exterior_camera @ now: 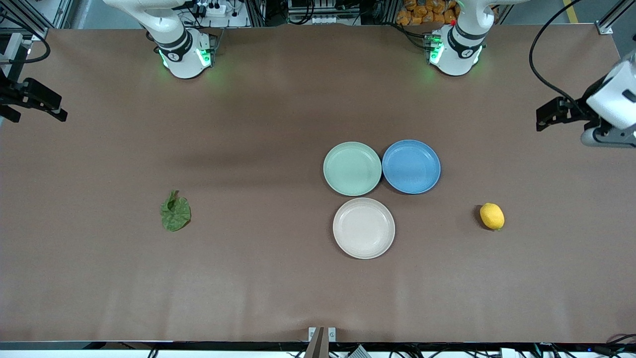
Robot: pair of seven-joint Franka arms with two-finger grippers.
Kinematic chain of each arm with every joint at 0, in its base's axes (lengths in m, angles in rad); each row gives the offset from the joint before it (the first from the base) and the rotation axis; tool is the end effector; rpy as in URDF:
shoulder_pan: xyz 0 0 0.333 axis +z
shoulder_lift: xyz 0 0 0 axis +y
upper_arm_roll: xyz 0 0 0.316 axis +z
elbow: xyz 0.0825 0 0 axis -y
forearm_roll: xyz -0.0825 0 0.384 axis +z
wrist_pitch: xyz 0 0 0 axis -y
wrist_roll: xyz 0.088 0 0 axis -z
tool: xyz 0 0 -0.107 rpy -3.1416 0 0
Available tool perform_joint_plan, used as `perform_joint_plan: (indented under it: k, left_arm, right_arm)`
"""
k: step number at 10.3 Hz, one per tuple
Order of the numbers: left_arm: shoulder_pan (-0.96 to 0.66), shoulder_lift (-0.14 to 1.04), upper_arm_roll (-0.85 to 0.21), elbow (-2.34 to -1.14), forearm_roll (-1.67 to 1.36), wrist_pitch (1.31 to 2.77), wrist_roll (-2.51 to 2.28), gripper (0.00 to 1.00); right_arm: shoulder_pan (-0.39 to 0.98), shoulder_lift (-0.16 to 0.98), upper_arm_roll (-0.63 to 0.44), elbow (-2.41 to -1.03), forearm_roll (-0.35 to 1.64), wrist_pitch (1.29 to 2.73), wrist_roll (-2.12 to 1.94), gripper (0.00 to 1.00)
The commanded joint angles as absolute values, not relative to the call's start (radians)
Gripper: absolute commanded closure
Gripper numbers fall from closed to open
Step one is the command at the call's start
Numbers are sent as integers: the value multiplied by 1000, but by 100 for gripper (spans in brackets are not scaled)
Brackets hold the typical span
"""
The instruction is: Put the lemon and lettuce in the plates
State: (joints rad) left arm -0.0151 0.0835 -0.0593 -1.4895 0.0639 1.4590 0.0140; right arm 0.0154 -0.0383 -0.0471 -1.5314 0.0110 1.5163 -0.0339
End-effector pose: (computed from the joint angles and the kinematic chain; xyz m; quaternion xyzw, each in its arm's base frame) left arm 0.5671 -0.0334 0.6066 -0.9970 0.0424 0.0560 0.0311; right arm 0.5370 -0.0164 0.6590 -0.9999 -0.0015 -0.0118 0.0060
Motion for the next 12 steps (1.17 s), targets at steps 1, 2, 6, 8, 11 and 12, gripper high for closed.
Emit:
perform_joint_plan:
  k: [1,2,6,8,11,12]
  left_arm:
    - [14,141,-52,-1476,81,1476,17,0]
    - [27,167,-52,-1477,81,1497,-1,0]
    - [67,323,-52,-1505,77,1639,-130,0]
    - [63,368,-54,-1555,66,1759,-205,0]
    - [58,472,-55,-1591,66,1922,-229,0]
    - [63,498,-55,-1594,66,1959,-232,0]
  right_arm:
    - [5,-38,-40,-1609,18,1600,-25,0]
    - [5,-28,-40,-1620,18,1620,-23,0]
    - [6,41,-40,-1620,17,1637,-23,0]
    - [11,83,-40,-1643,18,1658,-23,0]
    - [32,101,-38,-1846,18,1920,-23,0]
    - [46,123,-38,-1897,17,2001,-23,0]
